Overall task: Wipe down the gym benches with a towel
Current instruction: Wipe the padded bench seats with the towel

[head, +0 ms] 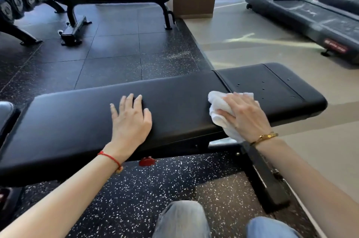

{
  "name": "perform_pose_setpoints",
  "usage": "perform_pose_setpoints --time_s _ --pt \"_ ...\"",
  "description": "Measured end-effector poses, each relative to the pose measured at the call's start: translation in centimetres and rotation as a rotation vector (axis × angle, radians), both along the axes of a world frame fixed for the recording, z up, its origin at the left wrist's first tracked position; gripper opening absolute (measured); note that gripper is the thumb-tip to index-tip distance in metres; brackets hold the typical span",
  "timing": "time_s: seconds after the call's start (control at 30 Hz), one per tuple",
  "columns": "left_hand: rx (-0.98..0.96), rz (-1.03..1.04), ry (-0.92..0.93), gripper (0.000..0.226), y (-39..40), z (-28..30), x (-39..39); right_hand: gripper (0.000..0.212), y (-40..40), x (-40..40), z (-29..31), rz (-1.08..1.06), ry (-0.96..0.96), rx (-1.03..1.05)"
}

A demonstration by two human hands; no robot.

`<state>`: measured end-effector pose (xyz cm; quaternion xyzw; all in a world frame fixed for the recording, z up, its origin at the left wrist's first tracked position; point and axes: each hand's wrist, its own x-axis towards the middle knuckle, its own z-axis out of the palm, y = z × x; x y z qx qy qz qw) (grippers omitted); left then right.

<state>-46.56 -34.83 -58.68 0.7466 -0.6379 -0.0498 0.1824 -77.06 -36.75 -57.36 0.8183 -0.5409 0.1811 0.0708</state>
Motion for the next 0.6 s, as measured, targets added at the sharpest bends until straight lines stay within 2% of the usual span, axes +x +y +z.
perform_pose_setpoints --time_s 0.13,0.27,0.33,0.43,0.6 --pt "-0.008 -0.048 0.012 0.058 -2.7 0.5 -7.4 0.053 -0.2 -4.0 -1.0 0.083 -0.133 0.127" --pt "0.069 -0.013 0.023 0.060 -5.1 0.5 -13.4 0.073 -4.9 -7.8 -1.2 -0.042 -0.193 0.236" --pt "0.107 0.036 -0.017 0.062 -5.7 0.1 -15.0 0.077 -8.6 -8.0 -0.8 -0.049 -0.157 0.293" --pt "0.115 0.086 -0.091 0.064 -6.0 -0.4 -15.6 0.059 -13.2 -5.5 -0.2 -0.025 -0.074 0.294" --pt "0.106 0.104 -0.083 0.062 -6.0 -0.2 -15.2 0.081 -13.0 -4.4 -0.5 0.168 0.013 0.329"
